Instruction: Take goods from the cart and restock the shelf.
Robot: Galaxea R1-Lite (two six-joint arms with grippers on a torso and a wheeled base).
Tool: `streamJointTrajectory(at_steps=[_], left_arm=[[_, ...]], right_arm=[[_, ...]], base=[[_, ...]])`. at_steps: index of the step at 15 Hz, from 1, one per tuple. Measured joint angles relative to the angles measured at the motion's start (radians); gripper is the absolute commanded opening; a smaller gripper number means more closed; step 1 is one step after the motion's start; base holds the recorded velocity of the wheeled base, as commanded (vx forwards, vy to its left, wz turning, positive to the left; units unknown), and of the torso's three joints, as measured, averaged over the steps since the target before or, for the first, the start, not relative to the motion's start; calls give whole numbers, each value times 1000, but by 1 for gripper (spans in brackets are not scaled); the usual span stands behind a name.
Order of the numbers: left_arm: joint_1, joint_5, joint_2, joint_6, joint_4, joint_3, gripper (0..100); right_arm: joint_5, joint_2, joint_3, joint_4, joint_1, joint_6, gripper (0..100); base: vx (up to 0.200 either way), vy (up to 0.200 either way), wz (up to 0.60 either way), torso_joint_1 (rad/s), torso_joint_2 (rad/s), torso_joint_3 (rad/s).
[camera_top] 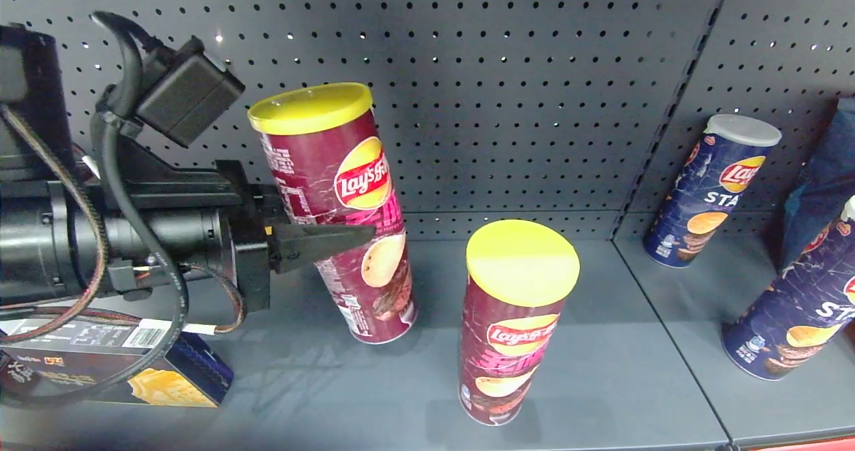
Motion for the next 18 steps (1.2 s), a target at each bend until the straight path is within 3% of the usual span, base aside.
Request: streamJointTrajectory(at_steps=[2,8,18], left_arm=[[-7,-28,38,64,0,-10,0],[32,-31,155,123,-31,-57,0],[25,-34,320,126,-42,-227,0]], right_arm=[[0,0,0,0,0,0,100],[0,1,0,0,0,0,100],[0,2,0,0,0,0,100]], base=[[0,0,0,0,0,0],[0,0,0,0,0,0],[0,0,0,0,0,0]])
